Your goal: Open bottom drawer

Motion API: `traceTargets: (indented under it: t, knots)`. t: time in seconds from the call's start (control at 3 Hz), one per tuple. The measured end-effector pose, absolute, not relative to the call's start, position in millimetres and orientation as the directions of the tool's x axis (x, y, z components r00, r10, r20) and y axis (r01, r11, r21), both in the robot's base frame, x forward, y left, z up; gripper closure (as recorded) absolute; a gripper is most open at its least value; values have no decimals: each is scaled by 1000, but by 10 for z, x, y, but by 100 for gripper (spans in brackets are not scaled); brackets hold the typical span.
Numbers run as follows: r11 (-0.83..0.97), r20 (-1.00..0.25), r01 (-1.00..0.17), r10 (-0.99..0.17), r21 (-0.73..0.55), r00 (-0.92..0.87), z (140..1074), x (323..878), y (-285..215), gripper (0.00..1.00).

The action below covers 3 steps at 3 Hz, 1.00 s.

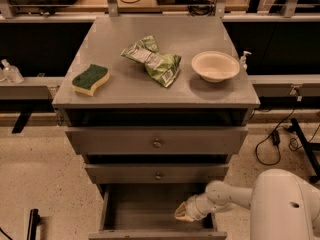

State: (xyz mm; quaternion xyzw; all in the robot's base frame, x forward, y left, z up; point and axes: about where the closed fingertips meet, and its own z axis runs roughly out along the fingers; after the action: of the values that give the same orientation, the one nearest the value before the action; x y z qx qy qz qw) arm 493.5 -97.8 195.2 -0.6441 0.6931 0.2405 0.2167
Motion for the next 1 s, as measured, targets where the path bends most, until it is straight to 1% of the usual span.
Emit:
traceTargets:
  t: [0.33,1.0]
  knots:
    - [101,-603,-994,-791,43,-107,1878,5032,-991,38]
    - [123,-590,-992,-799,25,-113,1818,5095,-955,84]
